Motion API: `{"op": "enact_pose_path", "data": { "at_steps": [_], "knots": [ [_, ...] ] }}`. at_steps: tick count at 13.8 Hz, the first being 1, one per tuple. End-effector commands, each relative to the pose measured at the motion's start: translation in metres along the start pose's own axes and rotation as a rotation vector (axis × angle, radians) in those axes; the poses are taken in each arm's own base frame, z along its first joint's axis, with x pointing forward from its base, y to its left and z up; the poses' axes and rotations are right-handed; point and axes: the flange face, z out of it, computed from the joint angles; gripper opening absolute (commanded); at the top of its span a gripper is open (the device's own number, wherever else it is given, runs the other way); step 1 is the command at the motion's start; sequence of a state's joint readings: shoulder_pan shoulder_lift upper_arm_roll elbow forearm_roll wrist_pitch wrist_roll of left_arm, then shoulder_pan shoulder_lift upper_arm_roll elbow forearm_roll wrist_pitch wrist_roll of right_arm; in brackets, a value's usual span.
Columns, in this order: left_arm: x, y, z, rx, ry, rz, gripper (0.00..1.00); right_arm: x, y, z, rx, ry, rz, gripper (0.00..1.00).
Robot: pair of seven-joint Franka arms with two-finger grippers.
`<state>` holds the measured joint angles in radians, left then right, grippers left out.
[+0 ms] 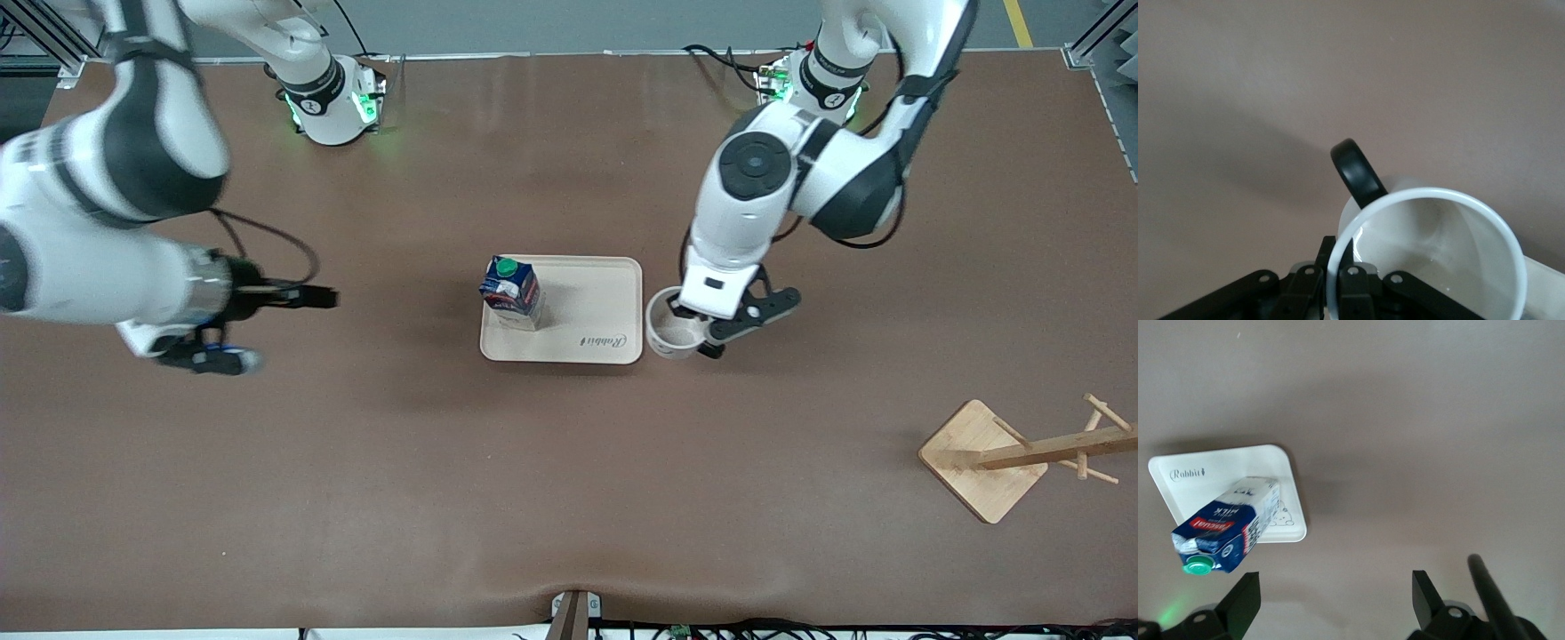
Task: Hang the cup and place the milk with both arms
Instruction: 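Lift the mug with the left gripper while the right gripper reaches the milk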
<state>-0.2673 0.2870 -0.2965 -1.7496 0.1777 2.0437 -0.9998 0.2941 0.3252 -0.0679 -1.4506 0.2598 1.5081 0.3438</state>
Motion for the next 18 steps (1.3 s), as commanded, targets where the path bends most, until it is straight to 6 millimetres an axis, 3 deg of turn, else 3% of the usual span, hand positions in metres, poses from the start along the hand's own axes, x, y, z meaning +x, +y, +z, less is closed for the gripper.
{"op": "enact_pose_path", "data": {
  "at_steps": [1, 3, 5, 9, 11, 14, 16, 18],
  "knots": [
    [0.028, -0.043, -0.04, 0.022, 0.044, 0.092, 0.0, -0.018, -0.04, 0.014, -0.064, 0.006, 0.002, 1.0],
    [0.058, -0.081, -0.065, 0.019, 0.077, 0.159, 0.0, -0.021, -0.068, 0.038, -0.076, -0.011, 0.027, 1.0],
    [0.084, -0.118, -0.079, 0.021, 0.098, 0.212, 0.0, -0.03, -0.111, 0.066, -0.077, 0.032, -0.028, 1.0],
    [0.128, -0.187, -0.098, 0.026, 0.121, 0.279, 0.0, -0.041, -0.148, 0.128, -0.062, 0.103, -0.061, 1.0],
    [0.152, -0.221, -0.11, 0.014, 0.137, 0.331, 0.0, -0.059, -0.168, 0.138, -0.071, 0.101, -0.006, 1.0],
    [0.176, -0.27, -0.113, -0.001, 0.133, 0.435, 0.0, -0.064, -0.177, 0.147, -0.078, 0.094, 0.013, 1.0],
    [0.184, -0.291, -0.112, 0.01, 0.133, 0.504, 0.0, -0.065, -0.182, 0.156, -0.085, 0.092, 0.008, 1.0],
    [0.187, -0.296, -0.112, 0.016, 0.138, 0.582, 0.0, -0.065, -0.193, 0.166, -0.068, 0.12, 0.064, 1.0]
  ]
}}
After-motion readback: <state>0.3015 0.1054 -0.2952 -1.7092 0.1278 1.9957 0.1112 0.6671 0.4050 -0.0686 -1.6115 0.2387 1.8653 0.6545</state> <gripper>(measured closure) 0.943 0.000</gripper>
